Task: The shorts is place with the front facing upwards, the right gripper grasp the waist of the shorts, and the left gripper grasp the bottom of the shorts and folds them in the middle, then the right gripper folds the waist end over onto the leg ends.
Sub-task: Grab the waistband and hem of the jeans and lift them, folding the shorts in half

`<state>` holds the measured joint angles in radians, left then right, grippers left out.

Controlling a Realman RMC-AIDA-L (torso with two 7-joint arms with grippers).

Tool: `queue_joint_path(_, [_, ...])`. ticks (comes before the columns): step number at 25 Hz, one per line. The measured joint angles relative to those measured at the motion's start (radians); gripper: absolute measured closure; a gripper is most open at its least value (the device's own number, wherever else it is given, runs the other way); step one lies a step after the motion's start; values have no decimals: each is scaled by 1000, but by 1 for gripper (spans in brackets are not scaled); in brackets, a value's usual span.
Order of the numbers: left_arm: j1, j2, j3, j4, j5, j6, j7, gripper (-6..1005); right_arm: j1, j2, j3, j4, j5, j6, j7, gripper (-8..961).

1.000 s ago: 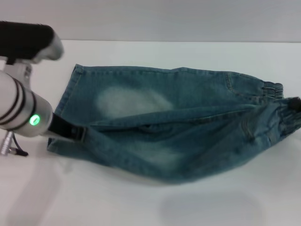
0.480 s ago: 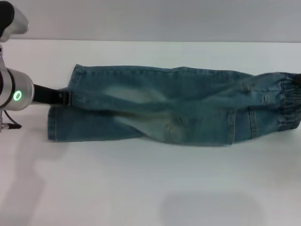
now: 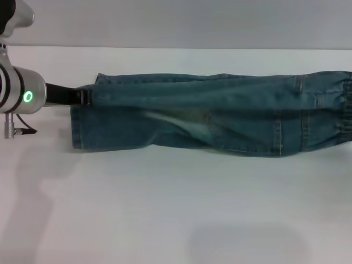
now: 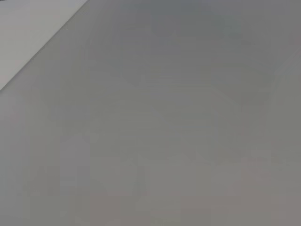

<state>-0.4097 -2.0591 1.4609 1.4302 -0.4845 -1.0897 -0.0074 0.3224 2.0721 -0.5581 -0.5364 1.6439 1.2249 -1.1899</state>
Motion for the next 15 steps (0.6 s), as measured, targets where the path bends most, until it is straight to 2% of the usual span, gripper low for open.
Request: queue_joint_path(15, [-120,1,-31,-203,-53,110,67,863,42,-3,21,38,13,-112,-50,915])
